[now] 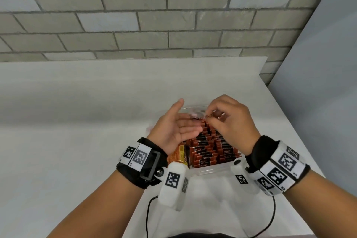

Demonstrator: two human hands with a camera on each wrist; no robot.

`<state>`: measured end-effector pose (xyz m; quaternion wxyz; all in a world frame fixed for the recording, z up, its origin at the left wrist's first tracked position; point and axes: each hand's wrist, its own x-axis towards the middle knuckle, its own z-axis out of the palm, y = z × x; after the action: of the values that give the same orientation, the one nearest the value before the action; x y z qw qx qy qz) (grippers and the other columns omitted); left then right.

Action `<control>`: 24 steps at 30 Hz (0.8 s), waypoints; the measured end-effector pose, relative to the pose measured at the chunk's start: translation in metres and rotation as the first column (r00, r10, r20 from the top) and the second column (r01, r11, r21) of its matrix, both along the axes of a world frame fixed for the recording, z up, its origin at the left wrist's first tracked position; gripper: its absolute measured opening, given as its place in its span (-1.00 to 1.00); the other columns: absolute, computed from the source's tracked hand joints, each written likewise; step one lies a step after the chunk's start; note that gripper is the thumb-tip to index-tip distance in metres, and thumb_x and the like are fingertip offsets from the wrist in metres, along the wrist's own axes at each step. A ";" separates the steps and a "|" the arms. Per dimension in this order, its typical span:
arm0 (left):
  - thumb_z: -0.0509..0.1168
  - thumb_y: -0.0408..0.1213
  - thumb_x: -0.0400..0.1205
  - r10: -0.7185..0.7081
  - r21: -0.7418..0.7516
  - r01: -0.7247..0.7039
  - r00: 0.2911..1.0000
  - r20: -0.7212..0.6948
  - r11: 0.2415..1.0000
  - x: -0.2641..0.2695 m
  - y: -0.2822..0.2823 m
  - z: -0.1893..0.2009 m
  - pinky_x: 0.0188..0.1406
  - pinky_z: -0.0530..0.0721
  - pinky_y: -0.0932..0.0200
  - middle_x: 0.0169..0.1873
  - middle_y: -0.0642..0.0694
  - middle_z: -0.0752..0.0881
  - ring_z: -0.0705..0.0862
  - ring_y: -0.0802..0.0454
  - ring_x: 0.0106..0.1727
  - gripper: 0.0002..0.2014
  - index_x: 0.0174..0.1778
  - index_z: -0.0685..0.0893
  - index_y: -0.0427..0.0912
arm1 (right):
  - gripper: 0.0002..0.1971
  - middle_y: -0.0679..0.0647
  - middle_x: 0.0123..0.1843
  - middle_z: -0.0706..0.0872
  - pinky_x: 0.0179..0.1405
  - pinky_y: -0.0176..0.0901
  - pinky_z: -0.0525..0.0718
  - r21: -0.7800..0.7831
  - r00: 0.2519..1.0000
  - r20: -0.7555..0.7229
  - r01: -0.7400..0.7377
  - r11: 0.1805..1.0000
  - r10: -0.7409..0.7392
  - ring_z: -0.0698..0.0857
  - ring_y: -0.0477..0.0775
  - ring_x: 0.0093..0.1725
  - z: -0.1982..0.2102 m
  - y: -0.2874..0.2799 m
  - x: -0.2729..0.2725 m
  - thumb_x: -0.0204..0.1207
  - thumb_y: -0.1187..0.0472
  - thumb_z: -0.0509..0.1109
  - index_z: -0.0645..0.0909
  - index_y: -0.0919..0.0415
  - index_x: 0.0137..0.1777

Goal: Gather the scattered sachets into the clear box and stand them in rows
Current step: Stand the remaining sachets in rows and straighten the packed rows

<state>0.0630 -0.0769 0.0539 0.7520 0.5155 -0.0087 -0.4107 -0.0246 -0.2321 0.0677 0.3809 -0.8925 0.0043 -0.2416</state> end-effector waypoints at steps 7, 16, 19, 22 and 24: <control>0.30 -0.46 0.64 -0.026 0.075 0.012 0.981 0.194 0.997 -0.005 -0.005 0.005 -0.36 0.80 0.17 -0.16 -0.25 0.81 0.81 -0.10 -0.26 -0.85 0.08 0.63 -0.21 | -0.62 -0.09 0.14 0.60 -0.02 -0.45 0.52 0.049 0.979 -0.166 -0.114 0.992 0.120 0.57 -0.23 0.06 0.010 -0.016 -0.007 0.43 0.41 0.46 0.65 -0.08 0.11; 0.30 -0.07 0.66 -0.113 0.182 0.081 0.978 0.176 0.980 -0.009 -0.005 0.009 0.01 0.75 -0.14 0.10 -0.21 0.75 0.79 -0.18 0.00 -0.75 0.17 0.61 -0.12 | -0.82 -0.15 -0.07 0.72 -0.20 -0.33 0.67 0.105 0.916 -0.396 -0.026 0.994 0.065 0.72 -0.17 -0.20 0.018 -0.023 -0.006 0.58 0.26 0.38 0.65 -0.02 0.09; 0.23 -0.01 0.68 -0.033 0.249 0.017 0.998 0.057 0.968 -0.005 0.004 0.002 0.16 0.65 -0.19 0.17 -0.23 0.67 0.68 -0.24 0.18 -0.77 0.09 0.57 -0.07 | -0.83 -0.21 -0.14 0.71 -0.17 -0.42 0.57 0.107 0.875 -0.460 -0.111 0.988 0.148 0.69 -0.27 -0.22 0.009 -0.020 -0.023 0.59 0.26 0.38 0.67 -0.05 0.04; 0.18 -0.04 0.71 -0.053 0.299 0.052 0.999 -0.007 0.953 -0.008 0.006 -0.008 0.11 0.61 -0.16 0.04 -0.22 0.70 0.68 -0.21 0.05 -0.81 -0.03 0.58 -0.06 | -0.81 -0.11 -0.15 0.72 -0.11 -0.40 0.61 0.103 0.842 -0.505 -0.160 0.982 0.190 0.70 -0.20 -0.23 -0.007 -0.013 -0.030 0.59 0.28 0.37 0.67 -0.05 0.03; 0.17 -0.04 0.71 -0.064 0.308 0.077 0.997 -0.053 0.948 -0.011 0.005 -0.012 -0.07 0.65 -0.09 0.03 -0.22 0.67 0.68 -0.20 -0.06 -0.80 -0.04 0.58 -0.08 | -0.81 -0.07 -0.14 0.74 -0.19 -0.41 0.60 0.070 0.827 -0.531 -0.171 0.983 0.182 0.67 -0.20 -0.23 -0.014 -0.008 -0.032 0.59 0.29 0.37 0.67 -0.06 0.01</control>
<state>0.0522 -0.0714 0.0422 0.6468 0.6174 0.0535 -0.4445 -0.0568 -0.2401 0.0536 0.3939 -0.9171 0.0304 0.0532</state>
